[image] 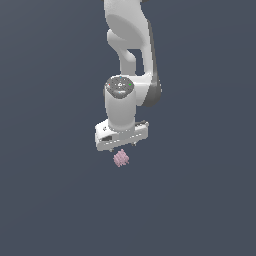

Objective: Pick up the object and move it to a goal position.

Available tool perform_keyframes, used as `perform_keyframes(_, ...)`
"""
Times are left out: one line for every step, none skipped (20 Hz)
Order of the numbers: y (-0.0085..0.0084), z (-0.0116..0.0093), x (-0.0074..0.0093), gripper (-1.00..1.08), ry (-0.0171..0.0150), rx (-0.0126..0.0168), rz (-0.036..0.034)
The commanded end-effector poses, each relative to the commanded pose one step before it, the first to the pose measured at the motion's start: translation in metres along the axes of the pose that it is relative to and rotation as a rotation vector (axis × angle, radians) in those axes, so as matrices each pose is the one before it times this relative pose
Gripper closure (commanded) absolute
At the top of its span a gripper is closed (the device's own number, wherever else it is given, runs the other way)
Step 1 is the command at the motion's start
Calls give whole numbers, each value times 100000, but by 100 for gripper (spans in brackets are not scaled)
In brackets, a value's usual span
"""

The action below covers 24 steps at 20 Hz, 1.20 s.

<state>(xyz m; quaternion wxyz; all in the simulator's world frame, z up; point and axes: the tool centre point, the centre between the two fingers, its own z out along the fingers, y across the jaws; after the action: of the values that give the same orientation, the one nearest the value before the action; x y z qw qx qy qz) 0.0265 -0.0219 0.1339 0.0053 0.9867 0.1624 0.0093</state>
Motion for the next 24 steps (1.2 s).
perform_keyframes(324, 979, 116, -92, -421, 240, -6446)
perform_keyframes(117, 356, 31, -92, -142, 107, -2305)
perform_keyframes(110, 336, 25, -92, -127, 109, -2171)
perform_keyframes(103, 316, 20, -92, -114, 110, -2038)
perform_keyframes(97, 296, 16, -92, -101, 109, -1904)
perform_keyframes(89, 276, 12, -92, -89, 106, -1772)
perform_keyframes(82, 256, 9, -92, -78, 103, -1638)
perform_keyframes(76, 235, 6, -92, -68, 98, -1506)
perform_keyframes(69, 215, 4, -92, -59, 92, -1374)
perform_keyframes(62, 195, 3, -92, -50, 86, -1243)
perform_keyframes(55, 174, 2, -92, -43, 78, -1112)
perform_keyframes(49, 154, 0, -92, -36, 70, -979)
perform_keyframes(43, 133, -1, -92, -30, 62, -846)
perform_keyframes(35, 113, 0, -92, -24, 53, -719)
perform_keyframes(28, 93, -1, -92, -19, 44, -588)
perform_keyframes(24, 72, -2, -92, -14, 34, -454)
perform_keyframes(16, 51, -1, -92, -10, 25, -326)
perform_keyframes(10, 31, -1, -92, -6, 15, -195)
perform_keyframes(1, 10, 1, -92, -2, 5, -69)
perform_keyframes(-16, -37, -21, -92, -29, -3, 444)
perform_keyframes(2, 41, -2, -92, 0, 0, 0)
perform_keyframes(5, 123, -6, -92, 0, 0, 0)
perform_keyframes(7, 204, -10, -92, 0, 0, 0)
perform_keyframes(-26, 284, 12, -92, 4, 0, -69)
